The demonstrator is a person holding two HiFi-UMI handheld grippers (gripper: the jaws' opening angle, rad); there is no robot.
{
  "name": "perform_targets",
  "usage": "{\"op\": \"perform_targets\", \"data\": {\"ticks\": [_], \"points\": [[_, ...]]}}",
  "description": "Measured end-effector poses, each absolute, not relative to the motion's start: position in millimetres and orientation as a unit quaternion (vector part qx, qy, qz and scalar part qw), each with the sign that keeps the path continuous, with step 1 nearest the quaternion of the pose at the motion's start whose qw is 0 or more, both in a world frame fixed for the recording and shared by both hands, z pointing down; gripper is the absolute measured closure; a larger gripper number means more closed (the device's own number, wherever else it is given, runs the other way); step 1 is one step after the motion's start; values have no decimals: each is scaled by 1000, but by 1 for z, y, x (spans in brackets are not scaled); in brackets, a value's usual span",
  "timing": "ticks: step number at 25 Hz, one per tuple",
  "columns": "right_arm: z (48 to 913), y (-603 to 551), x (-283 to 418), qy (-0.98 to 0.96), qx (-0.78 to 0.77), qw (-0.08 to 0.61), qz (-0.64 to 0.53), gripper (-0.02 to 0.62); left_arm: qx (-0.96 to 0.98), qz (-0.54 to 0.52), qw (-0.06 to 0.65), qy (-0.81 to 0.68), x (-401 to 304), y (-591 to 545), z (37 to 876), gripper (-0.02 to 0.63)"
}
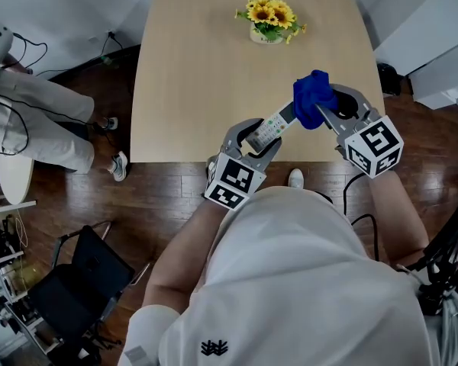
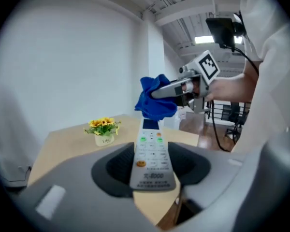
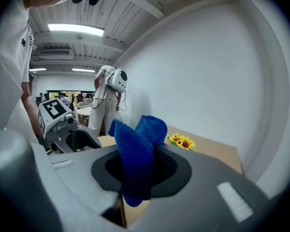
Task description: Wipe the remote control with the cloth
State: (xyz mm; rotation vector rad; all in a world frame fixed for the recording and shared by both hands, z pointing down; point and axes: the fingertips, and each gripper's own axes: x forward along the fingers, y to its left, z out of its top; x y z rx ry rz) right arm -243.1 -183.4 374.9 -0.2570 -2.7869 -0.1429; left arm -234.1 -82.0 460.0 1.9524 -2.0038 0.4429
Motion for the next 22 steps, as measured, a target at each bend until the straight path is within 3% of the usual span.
{"op": "perform_targets", "data": {"ticks": [6, 14, 22], "points": [[372, -211, -238, -983, -51, 168, -51, 517, 681, 151, 159, -698, -233, -83, 462, 371], [327, -81, -246, -974, -202, 104, -17, 517, 687, 152, 160, -692, -233, -86, 461, 371], [360, -36, -248, -958, -258, 124, -16, 517, 686, 151, 156, -695, -235, -79, 458, 371]]}}
